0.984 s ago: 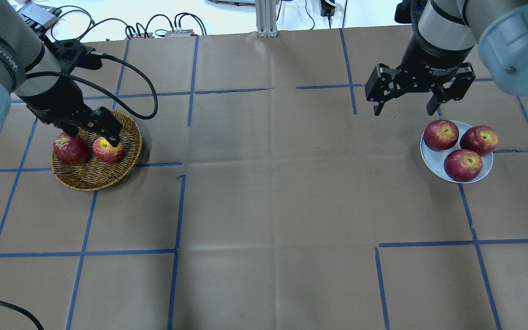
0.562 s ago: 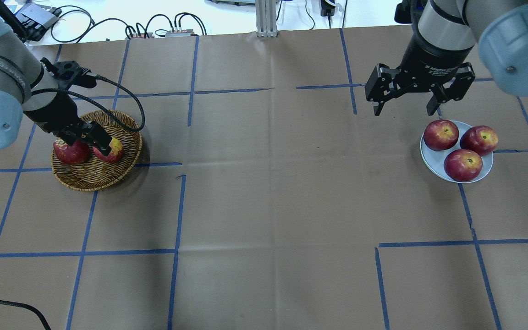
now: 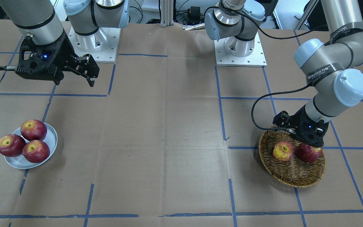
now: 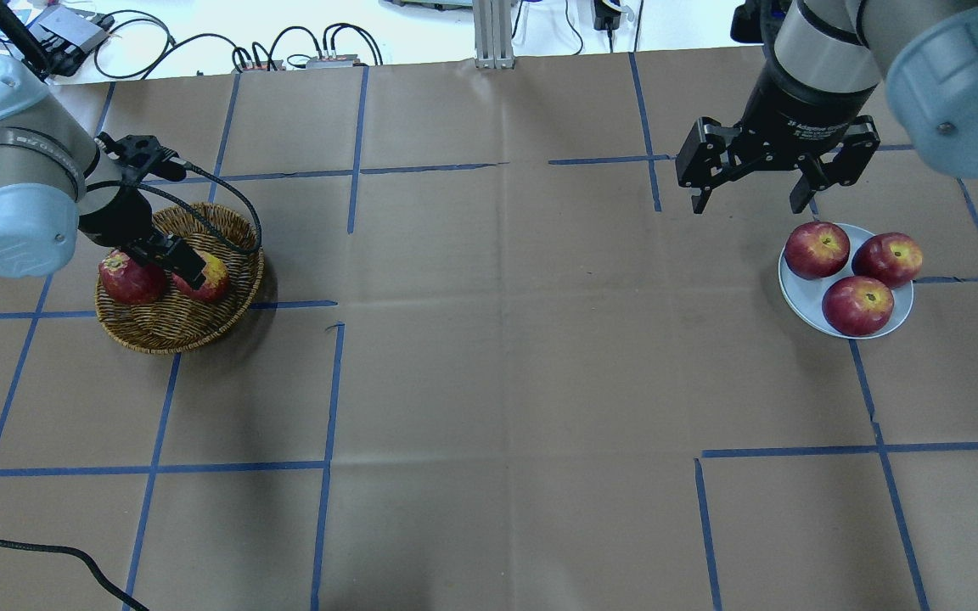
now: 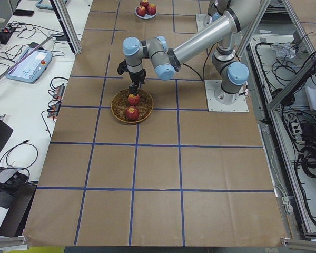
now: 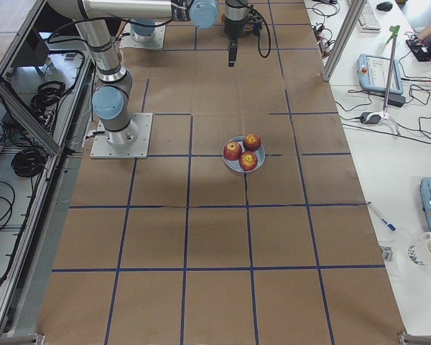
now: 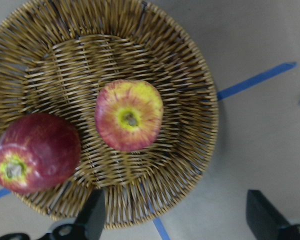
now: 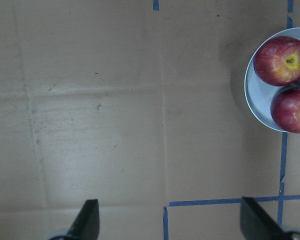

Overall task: Transfer apple from basket to plate
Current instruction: 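Lower the left gripper into the basket and grasp the yellow-red streaked apple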

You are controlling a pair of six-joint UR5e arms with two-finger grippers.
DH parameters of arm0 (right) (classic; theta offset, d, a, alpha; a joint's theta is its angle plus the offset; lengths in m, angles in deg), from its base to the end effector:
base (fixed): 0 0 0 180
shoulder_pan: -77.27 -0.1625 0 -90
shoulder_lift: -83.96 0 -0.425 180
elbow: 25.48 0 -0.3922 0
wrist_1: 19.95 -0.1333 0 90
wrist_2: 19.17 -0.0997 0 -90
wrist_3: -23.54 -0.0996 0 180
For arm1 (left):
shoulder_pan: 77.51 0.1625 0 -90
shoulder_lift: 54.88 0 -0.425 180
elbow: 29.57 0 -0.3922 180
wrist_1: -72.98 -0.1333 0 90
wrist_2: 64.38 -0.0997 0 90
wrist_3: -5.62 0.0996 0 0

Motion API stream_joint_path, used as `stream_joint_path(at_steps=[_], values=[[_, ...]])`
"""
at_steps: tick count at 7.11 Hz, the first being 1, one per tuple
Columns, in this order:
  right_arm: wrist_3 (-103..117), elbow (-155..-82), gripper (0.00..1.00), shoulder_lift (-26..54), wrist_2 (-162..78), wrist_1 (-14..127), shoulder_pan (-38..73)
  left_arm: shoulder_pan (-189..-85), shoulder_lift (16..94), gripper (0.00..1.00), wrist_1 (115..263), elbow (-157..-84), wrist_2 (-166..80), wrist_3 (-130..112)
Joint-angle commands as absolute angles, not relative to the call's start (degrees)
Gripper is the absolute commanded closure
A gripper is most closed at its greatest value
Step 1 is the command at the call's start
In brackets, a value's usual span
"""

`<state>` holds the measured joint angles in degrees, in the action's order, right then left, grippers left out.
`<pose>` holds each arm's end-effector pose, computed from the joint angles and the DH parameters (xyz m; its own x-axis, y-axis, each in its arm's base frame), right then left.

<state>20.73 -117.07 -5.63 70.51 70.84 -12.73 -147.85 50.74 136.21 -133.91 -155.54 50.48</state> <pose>0.1339 -0.4926 0.4721 -0.9988 0.0491 -0.0045 0.0490 0.9986 0.0214 0.0608 -0.5604 0.2710 -0.9046 0.4256 0.0249 0.4263 0.9030 0.0537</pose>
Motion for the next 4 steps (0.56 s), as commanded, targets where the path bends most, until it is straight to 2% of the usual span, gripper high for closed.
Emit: stream_joint_path(at_steps=[1, 4], values=[[20.81, -117.07, 0.0, -5.6, 70.57, 70.84, -12.73, -147.65, 53.48, 0.0, 133.99, -134.68, -155.43, 50.71], [20.73, -117.07, 0.0, -5.6, 70.57, 70.84, -12.73, -147.65, 57.78, 0.0, 131.35, -134.16, -155.78, 50.36]])
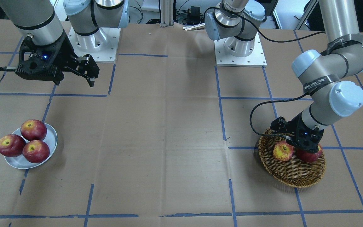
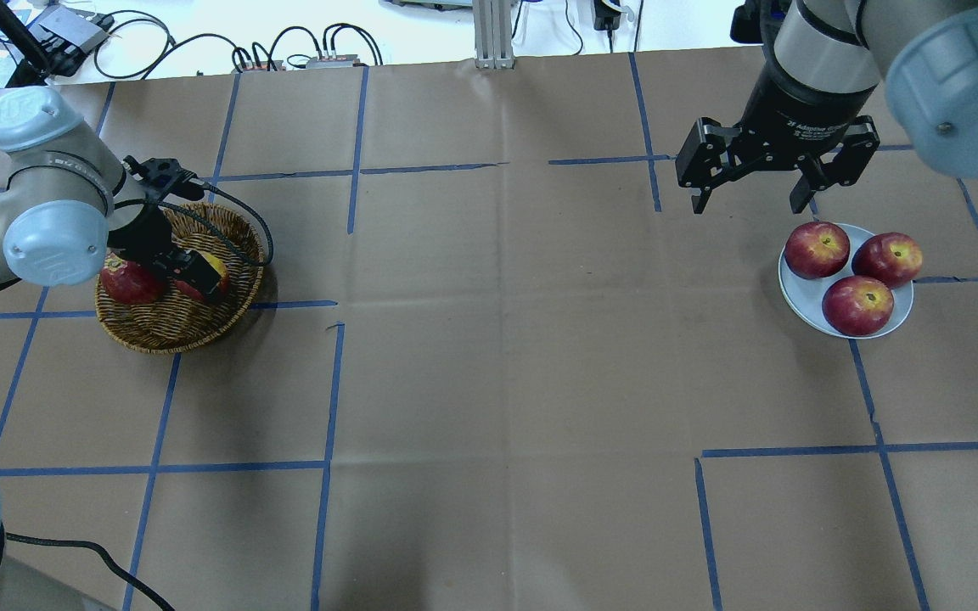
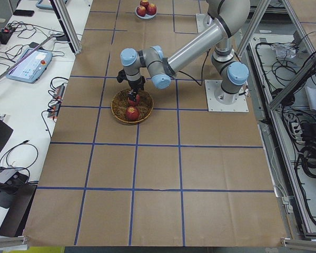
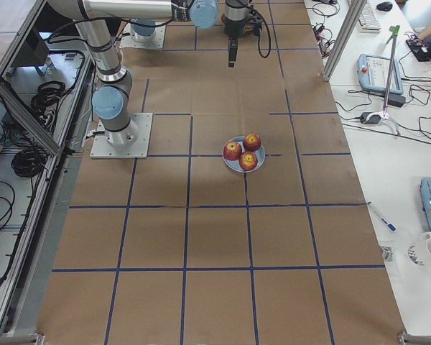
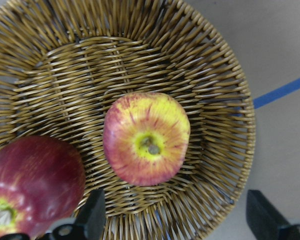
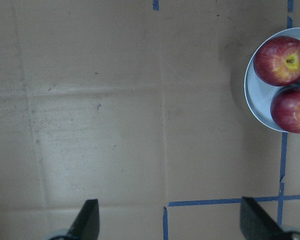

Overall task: Transfer apple from basket to plate
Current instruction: 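Lower the left gripper into the basket and grasp the yellow-red streaked apple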

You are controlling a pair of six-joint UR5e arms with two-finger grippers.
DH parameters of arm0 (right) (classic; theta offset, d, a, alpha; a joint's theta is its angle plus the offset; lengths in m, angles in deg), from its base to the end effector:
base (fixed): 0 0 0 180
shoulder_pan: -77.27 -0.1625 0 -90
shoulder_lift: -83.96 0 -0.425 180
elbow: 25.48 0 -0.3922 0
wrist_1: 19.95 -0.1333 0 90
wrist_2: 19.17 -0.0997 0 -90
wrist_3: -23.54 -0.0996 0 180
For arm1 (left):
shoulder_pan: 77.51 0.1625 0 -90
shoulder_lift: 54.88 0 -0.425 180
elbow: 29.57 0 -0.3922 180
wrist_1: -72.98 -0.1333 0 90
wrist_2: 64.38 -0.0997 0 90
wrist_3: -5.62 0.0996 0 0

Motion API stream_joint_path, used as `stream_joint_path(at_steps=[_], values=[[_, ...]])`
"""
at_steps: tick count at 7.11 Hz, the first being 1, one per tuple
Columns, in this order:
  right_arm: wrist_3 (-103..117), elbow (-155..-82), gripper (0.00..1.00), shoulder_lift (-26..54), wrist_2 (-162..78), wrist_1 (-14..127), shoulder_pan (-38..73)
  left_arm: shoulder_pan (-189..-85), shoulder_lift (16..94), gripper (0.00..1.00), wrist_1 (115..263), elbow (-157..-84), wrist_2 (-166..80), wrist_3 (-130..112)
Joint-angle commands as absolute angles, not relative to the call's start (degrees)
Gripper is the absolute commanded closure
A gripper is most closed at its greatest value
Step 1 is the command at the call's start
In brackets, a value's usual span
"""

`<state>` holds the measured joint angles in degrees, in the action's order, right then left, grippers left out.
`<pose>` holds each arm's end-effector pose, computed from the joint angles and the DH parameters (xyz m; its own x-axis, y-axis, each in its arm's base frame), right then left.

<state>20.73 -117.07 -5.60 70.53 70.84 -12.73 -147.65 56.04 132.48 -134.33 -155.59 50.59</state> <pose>0.1338 -0.4927 0.4719 -0.9988 0.0491 -0.0042 0.0490 0.9986 0.0219 0.0671 -0.5719 0.2226 -0.9048 0.4230 0.0489 0.4256 0.9015 0.0787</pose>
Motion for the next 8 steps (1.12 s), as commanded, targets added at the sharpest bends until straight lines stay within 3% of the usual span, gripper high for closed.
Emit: stream_joint_path(at_steps=[1, 3, 5, 6, 8], values=[[20.73, -117.07, 0.0, -5.6, 70.57, 70.84, -12.73, -147.65, 58.58, 0.01, 131.34, -133.56, -155.52, 50.36], [20.73, -117.07, 0.0, -5.6, 70.57, 70.84, -12.73, -147.73, 61.47, 0.08, 126.52, -133.73, -153.34, 50.44], [20.73, -117.07, 0.0, -5.6, 70.57, 70.93, -12.73, -147.82, 61.58, 0.43, 126.42, -133.55, -153.5, 50.7], [20.81, -117.07, 0.0, -5.6, 70.48, 70.93, -12.73, -148.17, 60.36, 0.56, 126.42, -133.46, -153.41, 50.79], [20.81, -117.15, 0.0, -5.77, 70.48, 70.67, -12.73, -151.05, 58.08, 0.58, 129.12, -129.79, -154.02, 45.82]])
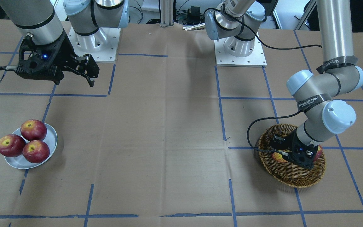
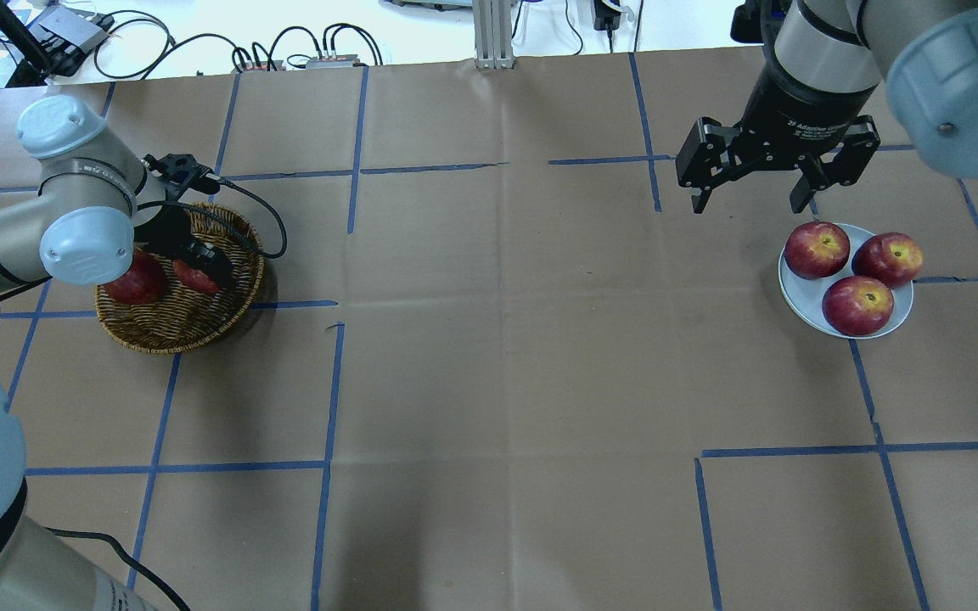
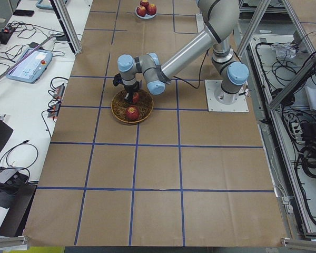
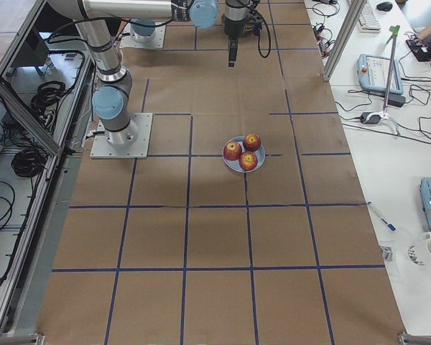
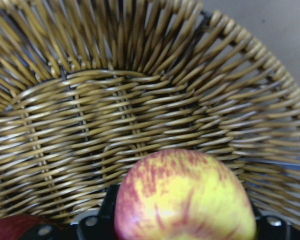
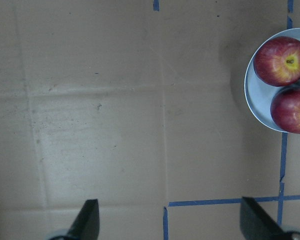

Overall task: Transfer apple from basket to plate
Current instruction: 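Lift the apple with the left gripper and carry it toward the table center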

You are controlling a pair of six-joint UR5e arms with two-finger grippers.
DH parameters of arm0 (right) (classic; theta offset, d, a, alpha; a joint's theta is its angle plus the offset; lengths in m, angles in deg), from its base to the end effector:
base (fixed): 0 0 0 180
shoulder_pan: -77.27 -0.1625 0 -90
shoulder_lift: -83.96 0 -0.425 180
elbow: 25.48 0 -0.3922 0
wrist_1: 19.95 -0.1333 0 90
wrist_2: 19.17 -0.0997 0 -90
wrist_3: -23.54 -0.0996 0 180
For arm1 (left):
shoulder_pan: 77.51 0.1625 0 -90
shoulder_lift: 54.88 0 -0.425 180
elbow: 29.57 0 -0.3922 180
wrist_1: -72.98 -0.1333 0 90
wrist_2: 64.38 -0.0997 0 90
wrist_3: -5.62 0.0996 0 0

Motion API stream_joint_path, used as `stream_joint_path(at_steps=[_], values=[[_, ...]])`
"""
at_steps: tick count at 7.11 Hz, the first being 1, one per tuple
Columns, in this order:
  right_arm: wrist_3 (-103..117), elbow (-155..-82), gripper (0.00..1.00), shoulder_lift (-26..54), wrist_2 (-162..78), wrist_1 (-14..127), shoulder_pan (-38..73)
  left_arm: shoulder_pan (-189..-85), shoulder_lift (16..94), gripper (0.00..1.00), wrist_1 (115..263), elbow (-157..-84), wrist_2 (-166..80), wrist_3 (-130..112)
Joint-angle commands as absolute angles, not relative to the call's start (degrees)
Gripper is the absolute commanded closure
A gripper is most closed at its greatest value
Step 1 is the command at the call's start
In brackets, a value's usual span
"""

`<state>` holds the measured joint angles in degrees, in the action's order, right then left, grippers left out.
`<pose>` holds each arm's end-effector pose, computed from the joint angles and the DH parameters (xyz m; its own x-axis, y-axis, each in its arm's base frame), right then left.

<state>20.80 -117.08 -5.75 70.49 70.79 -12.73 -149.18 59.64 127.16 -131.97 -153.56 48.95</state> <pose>0.1339 -0.4918 0.4730 -0.9988 0.0479 -0.0050 0.0478 0.9986 0.0203 0.0569 -0.6003 0.2121 -0.9061 0.4223 0.0236 0.4225 0.9063 0.0041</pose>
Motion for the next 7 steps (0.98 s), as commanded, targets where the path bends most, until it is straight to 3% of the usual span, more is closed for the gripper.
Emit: stream_joint_path(at_steps=[1, 4, 7], values=[[20.73, -117.15, 0.0, -5.77, 70.48, 70.76, -12.73, -156.12, 56.32, 0.58, 132.19, -127.77, -154.37, 39.43], [20.73, -117.15, 0.0, -5.77, 70.48, 70.76, -12.73, -170.63, 55.68, 0.58, 133.54, -126.34, -154.2, 10.29], [20.81, -117.15, 0.0, -5.77, 70.48, 70.76, -12.73, -183.47, 60.85, 0.6, 132.05, -124.32, -154.2, -12.95]])
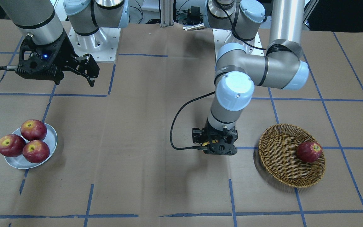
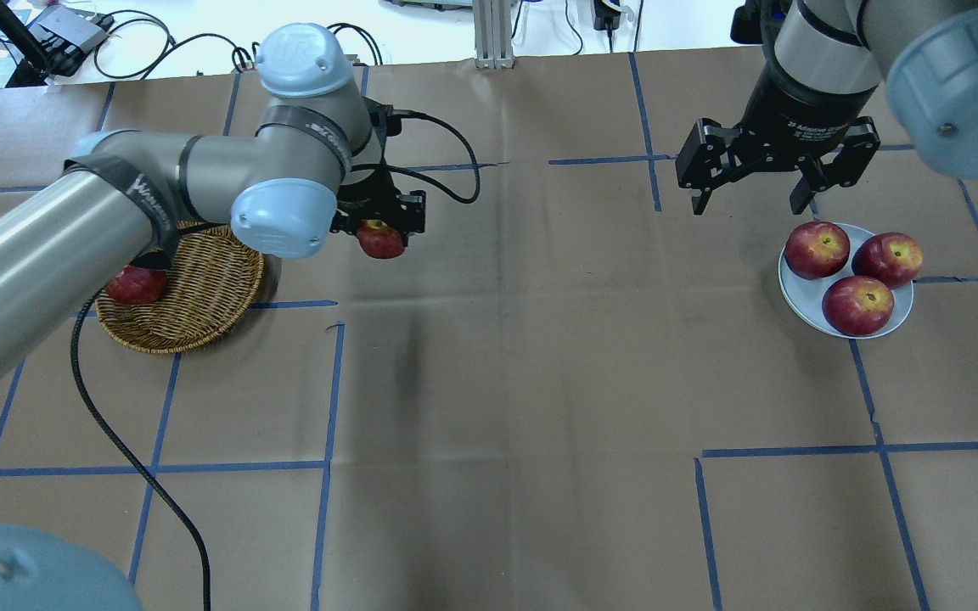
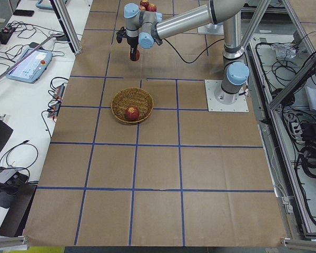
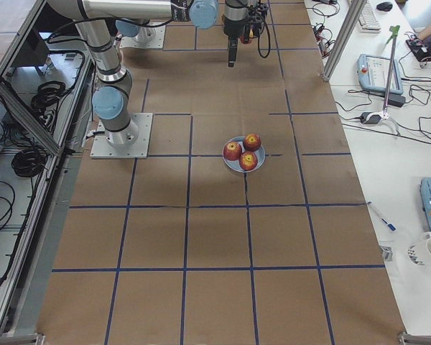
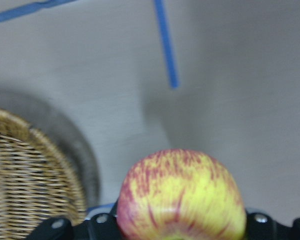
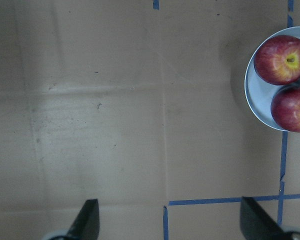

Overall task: Transfer apple from basket to plate
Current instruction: 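Lift the apple with the left gripper and carry it toward the table center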

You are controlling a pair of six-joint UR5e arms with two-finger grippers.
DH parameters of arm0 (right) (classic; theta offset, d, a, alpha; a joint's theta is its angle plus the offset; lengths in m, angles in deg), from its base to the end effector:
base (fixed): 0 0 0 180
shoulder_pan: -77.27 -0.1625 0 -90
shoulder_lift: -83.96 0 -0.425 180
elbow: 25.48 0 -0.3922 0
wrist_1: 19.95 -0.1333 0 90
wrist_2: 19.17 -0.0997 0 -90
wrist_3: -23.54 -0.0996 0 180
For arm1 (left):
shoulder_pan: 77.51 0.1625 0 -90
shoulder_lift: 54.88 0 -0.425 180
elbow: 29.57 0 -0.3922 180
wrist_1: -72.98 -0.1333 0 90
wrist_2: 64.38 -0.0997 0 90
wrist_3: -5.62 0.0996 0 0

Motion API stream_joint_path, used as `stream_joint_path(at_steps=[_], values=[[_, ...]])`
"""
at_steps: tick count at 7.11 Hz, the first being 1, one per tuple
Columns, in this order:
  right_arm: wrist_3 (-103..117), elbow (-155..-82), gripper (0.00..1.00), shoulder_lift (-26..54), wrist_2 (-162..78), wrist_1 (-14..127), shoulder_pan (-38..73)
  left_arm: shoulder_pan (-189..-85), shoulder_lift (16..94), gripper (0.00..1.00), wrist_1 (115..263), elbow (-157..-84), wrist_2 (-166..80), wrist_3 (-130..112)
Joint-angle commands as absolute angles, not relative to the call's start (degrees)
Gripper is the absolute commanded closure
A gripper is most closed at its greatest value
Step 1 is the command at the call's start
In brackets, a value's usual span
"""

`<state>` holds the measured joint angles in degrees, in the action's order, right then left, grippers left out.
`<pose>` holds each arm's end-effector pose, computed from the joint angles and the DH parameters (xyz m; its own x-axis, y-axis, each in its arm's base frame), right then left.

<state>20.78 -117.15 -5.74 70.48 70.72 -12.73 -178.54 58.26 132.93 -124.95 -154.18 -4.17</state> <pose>0.1339 -0.4916 0.4722 -0.9988 0.0483 -0.0050 0.0482 0.9986 0.0230 -0.2486 -0.5770 0.2691 -0.9997 0.0218 0.0080 0.0216 0.9994 -0.0257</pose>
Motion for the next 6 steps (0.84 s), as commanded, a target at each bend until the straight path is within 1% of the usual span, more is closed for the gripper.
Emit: stream_joint_path(at_steps=[1, 2, 3, 5, 6], values=[[20.81, -117.15, 0.0, -5.77, 70.48, 70.76, -12.73, -186.2, 63.66, 0.6, 127.52, -124.32, -154.2, -17.19], [20.81, -117.15, 0.0, -5.77, 70.48, 70.76, -12.73, -187.97, 65.86, 0.6, 126.52, -124.32, -154.29, -17.93], [20.81, -117.15, 0.0, -5.68, 70.48, 70.76, -12.73, -188.77, 66.84, 0.57, 125.2, -123.97, -154.2, -18.11], [20.81, -117.15, 0.0, -5.6, 70.48, 70.76, -12.73, -189.21, 67.98, 0.56, 125.1, -122.74, -153.85, -18.11], [20.9, -117.15, 0.0, -5.6, 70.48, 70.76, -12.73, -189.65, 68.86, 0.5, 125.1, -122.56, -154.11, -18.11]])
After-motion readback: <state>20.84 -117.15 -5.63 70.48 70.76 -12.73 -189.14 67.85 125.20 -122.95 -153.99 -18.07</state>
